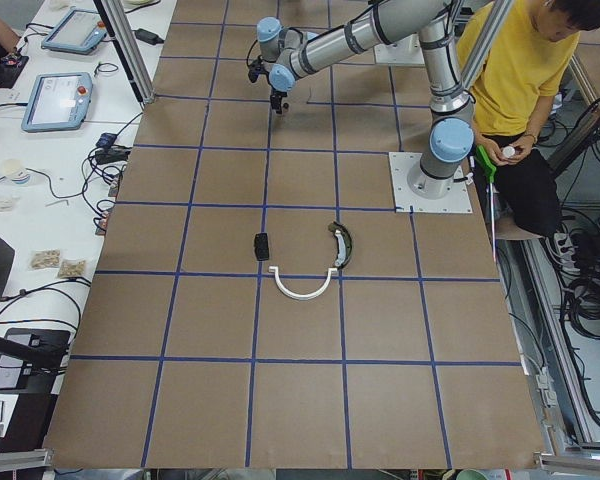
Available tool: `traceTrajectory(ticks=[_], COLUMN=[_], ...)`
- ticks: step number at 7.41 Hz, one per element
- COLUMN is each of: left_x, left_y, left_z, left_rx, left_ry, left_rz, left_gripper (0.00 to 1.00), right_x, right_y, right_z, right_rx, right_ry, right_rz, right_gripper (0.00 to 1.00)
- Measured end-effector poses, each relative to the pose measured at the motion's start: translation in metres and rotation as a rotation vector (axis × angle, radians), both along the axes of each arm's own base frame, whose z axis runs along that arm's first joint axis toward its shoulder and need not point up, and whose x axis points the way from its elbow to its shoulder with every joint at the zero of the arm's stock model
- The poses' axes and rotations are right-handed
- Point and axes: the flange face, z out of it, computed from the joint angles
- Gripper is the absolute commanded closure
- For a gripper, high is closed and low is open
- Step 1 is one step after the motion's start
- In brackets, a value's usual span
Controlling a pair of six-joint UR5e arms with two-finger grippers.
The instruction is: Place bearing gear from tray to pile
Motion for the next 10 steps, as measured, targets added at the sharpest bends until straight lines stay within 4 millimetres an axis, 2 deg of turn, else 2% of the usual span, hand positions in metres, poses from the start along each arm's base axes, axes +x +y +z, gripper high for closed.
traceTrajectory(ticks=[1,2,3,4,6,7,8,9,10], left_x=[-0.002,-0.004,-0.006,-0.007,-0.008,-0.008,-0.004,0.015,0.060], left_y=[0.002,0.004,0.005,0.006,0.005,0.003,-0.003,-0.017,-0.045], left_z=[-0.002,-0.007,-0.010,-0.012,-0.012,-0.009,0.003,0.020,0.044], left_rx=[0.007,0.017,0.024,0.026,0.019,0.008,-0.015,-0.041,-0.058], left_ry=[-0.003,-0.006,-0.009,-0.010,-0.012,-0.013,-0.015,-0.028,-0.047], left_rz=[-0.003,-0.007,-0.010,-0.012,-0.015,-0.020,-0.020,0.007,0.058], left_gripper=[0.35,0.53,0.81,1.00,1.00,1.00,1.00,1.00,1.00], right_x=[-0.001,-0.002,-0.004,-0.005,-0.005,0.000,0.010,0.031,0.068], right_y=[0.001,0.002,0.002,0.001,0.000,-0.004,-0.010,-0.023,-0.042], right_z=[0.000,0.000,0.001,0.003,0.008,0.023,0.043,0.065,0.087], right_rx=[0.010,0.023,0.027,0.027,0.022,0.007,-0.015,-0.038,-0.044], right_ry=[0.007,0.018,0.028,0.035,0.043,0.057,0.075,0.093,0.094], right_rz=[-0.002,-0.003,-0.004,-0.004,-0.008,-0.022,-0.044,-0.050,-0.041], right_gripper=[0.67,0.79,1.00,1.00,1.00,1.00,1.00,1.00,1.00])
